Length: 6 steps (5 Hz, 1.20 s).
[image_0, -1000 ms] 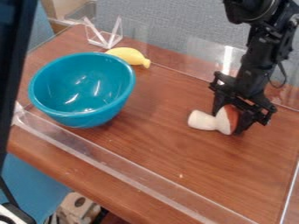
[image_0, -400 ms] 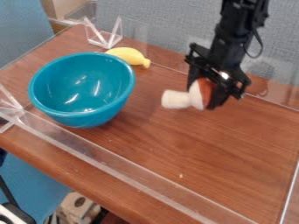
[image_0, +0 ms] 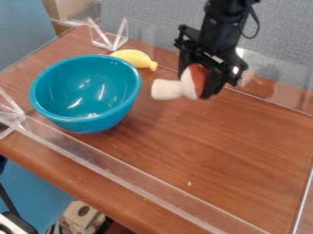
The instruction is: Put the mushroom in the blue bowl
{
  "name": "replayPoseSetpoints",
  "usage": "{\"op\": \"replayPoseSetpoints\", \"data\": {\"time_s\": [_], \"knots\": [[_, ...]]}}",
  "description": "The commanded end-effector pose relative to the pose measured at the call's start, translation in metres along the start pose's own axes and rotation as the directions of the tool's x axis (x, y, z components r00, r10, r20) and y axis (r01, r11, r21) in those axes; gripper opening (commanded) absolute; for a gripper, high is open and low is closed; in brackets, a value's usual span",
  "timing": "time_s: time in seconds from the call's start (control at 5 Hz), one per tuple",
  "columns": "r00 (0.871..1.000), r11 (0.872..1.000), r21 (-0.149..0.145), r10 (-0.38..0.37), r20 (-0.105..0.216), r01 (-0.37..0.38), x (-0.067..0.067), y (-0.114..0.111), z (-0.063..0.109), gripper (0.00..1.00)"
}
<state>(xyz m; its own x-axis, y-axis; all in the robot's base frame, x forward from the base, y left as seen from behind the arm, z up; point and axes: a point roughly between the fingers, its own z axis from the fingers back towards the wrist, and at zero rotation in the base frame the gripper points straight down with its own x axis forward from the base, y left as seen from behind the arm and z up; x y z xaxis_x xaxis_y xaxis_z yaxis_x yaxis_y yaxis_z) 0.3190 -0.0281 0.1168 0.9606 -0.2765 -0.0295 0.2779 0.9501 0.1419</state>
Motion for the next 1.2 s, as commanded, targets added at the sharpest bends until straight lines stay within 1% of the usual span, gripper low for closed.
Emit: {"op": "replayPoseSetpoints", "data": {"time_s": [0.0, 0.2, 0.6, 0.8, 1.0], "knots": [[0.996, 0.999, 0.015, -0.035, 0.078, 0.034, -0.003, 0.007, 0.030, 0.00], [0.991, 0.996, 0.021, -0.090, 0.094, 0.089, -0.006, 0.006, 0.038, 0.00], [0.994, 0.999, 0.032, -0.045, 0.104, 0.042, -0.009, 0.012, 0.035, 0.00], [0.993, 0.999, 0.037, -0.035, 0.111, 0.031, -0.009, 0.023, 0.048, 0.00], [0.993, 0.999, 0.043, -0.017, 0.116, 0.012, -0.006, 0.040, 0.060, 0.00]]}}
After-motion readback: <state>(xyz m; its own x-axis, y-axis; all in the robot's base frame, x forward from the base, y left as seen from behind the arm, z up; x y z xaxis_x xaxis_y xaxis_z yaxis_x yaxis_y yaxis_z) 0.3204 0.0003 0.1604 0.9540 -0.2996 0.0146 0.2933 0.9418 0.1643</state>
